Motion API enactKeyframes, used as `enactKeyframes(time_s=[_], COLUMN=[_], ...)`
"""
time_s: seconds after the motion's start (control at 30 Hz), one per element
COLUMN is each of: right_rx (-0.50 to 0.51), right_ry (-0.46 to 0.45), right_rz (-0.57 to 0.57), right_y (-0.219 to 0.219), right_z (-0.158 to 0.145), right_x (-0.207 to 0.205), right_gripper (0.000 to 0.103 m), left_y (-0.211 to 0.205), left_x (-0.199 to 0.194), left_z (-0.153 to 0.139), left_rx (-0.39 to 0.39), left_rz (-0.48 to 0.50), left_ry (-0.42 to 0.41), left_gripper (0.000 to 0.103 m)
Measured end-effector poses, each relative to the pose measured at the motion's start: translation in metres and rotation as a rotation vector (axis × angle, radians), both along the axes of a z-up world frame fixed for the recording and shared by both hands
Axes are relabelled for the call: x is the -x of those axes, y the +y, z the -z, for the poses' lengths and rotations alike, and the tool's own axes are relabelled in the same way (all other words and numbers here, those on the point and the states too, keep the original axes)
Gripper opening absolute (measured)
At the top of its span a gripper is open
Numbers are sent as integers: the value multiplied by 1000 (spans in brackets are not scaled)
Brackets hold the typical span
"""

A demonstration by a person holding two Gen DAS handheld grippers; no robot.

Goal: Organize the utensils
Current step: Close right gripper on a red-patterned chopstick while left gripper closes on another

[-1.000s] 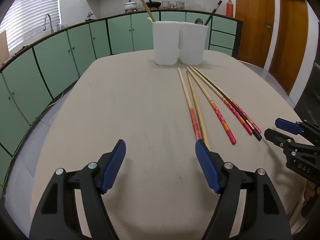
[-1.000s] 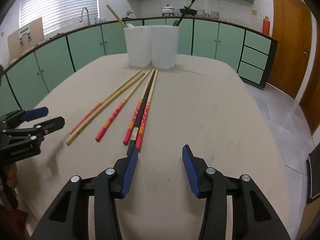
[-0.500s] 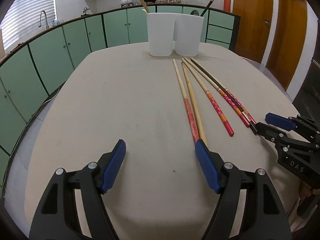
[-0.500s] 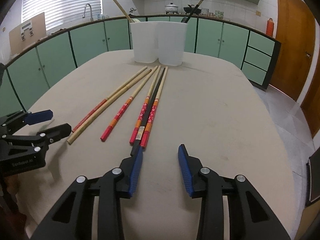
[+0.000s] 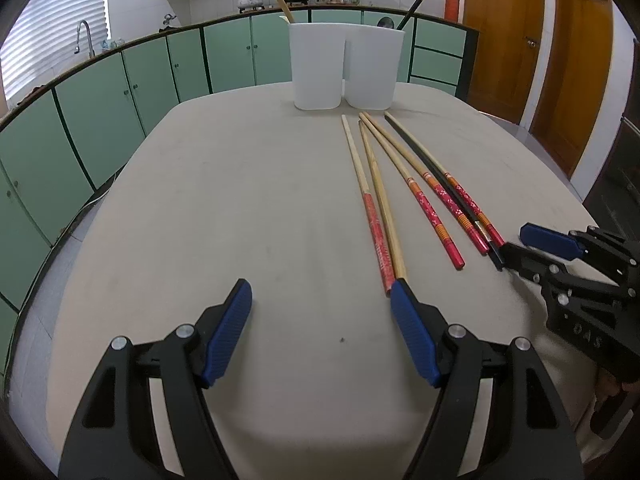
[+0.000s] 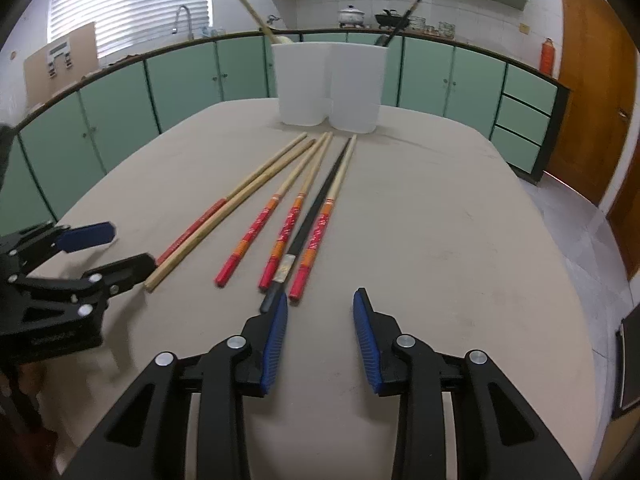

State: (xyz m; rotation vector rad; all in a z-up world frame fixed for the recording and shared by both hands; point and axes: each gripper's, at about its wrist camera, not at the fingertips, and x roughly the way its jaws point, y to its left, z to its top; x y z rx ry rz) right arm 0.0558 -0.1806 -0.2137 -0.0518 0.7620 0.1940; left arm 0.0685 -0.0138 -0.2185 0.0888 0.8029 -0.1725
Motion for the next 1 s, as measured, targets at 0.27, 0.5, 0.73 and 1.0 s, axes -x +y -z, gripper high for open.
enactKeyframes(time_s=[0.27,0.5,0.73,1.0], right_rx=[-20,-46,-49,-71], right_ry=[18,16,18,16], right_rz=[78,34,43,44], right_y=[-15,-8,-6,-10], right_z=[-1,0,0,0], right_x=[-3,0,-7,-4], right_gripper=[34,33,6,6], left_y=[0,-1,-3,-5], left_x=[-1,-2,-2,-2], left_z=[0,1,1,2], left_rx=[4,-1,0,-6], left_rz=[-3,3,13,16], left_ry=[4,6,11,17], left_gripper=[70,70,68,67])
